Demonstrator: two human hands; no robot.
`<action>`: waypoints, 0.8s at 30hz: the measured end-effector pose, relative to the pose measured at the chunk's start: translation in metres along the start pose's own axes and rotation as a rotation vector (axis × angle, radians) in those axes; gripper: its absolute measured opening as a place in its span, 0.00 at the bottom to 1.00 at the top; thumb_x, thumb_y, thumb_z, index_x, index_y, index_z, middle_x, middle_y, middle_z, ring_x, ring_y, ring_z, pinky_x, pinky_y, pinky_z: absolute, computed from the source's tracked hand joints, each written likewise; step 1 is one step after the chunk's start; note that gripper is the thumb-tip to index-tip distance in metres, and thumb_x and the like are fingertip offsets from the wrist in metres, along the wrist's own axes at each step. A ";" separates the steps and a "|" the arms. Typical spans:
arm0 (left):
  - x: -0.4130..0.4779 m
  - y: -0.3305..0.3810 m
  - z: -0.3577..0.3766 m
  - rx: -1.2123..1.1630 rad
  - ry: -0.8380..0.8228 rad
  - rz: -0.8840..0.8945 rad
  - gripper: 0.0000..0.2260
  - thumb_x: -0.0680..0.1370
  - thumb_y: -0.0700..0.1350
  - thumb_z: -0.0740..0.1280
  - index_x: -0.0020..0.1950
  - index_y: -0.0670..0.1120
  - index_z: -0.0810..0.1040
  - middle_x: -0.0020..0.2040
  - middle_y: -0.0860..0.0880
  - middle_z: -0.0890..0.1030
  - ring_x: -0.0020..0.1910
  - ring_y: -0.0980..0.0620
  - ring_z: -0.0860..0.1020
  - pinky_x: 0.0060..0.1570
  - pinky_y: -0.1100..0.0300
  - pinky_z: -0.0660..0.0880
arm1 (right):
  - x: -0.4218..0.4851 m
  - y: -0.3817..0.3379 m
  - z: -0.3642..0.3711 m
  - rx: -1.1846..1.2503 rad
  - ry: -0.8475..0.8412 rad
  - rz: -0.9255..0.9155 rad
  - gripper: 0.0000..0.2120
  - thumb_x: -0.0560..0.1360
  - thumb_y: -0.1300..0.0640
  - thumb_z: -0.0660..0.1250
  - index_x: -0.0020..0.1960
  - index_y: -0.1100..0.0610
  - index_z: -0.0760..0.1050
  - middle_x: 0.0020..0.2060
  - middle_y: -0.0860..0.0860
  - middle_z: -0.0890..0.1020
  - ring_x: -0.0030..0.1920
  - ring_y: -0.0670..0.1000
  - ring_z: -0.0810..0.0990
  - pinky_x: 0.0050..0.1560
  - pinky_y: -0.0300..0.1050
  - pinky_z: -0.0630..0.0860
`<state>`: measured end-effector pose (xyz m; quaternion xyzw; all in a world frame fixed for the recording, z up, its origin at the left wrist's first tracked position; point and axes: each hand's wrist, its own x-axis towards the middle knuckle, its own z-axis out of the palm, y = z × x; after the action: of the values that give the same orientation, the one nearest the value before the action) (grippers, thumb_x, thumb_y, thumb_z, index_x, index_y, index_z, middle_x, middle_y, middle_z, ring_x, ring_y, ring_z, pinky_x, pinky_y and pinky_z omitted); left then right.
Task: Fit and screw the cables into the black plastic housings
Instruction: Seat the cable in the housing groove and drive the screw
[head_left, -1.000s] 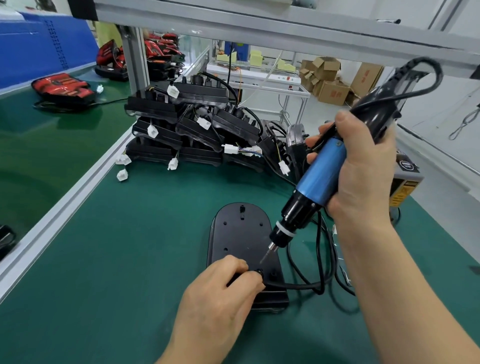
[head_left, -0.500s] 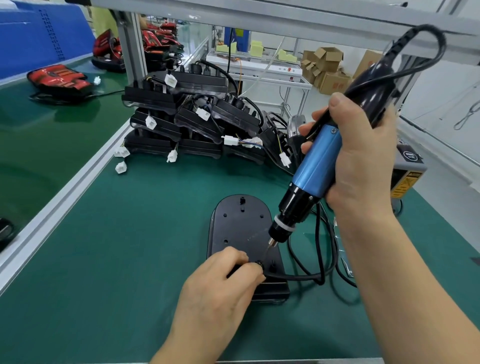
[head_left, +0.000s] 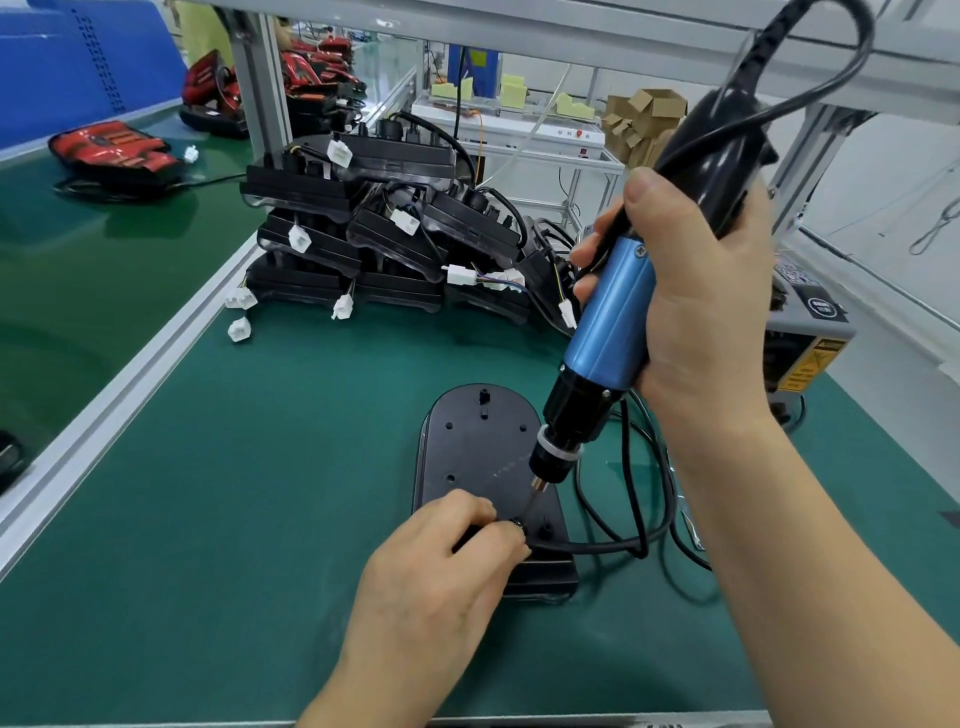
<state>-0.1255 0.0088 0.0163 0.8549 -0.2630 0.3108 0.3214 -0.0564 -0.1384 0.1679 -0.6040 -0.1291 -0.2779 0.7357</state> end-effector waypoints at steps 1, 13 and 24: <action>0.000 0.000 0.000 0.001 0.002 -0.001 0.07 0.75 0.47 0.66 0.41 0.46 0.82 0.40 0.49 0.78 0.39 0.50 0.79 0.33 0.57 0.76 | 0.000 0.000 0.001 -0.004 -0.003 0.003 0.09 0.74 0.59 0.67 0.49 0.56 0.68 0.36 0.55 0.77 0.33 0.54 0.79 0.33 0.46 0.76; 0.000 0.001 0.001 0.008 0.020 -0.007 0.07 0.75 0.47 0.66 0.40 0.47 0.81 0.41 0.50 0.78 0.39 0.51 0.79 0.33 0.57 0.75 | -0.004 -0.003 0.005 0.029 -0.061 0.022 0.09 0.74 0.60 0.67 0.51 0.56 0.68 0.38 0.55 0.78 0.35 0.55 0.81 0.35 0.46 0.78; -0.002 -0.003 0.003 -0.006 0.008 -0.003 0.08 0.76 0.48 0.66 0.42 0.47 0.81 0.42 0.51 0.77 0.40 0.52 0.78 0.35 0.58 0.76 | -0.008 -0.005 0.012 -0.010 -0.107 -0.005 0.08 0.75 0.61 0.66 0.50 0.56 0.68 0.35 0.53 0.78 0.32 0.54 0.80 0.33 0.45 0.77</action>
<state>-0.1237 0.0088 0.0120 0.8530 -0.2615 0.3130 0.3256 -0.0638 -0.1253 0.1706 -0.6213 -0.1684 -0.2478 0.7240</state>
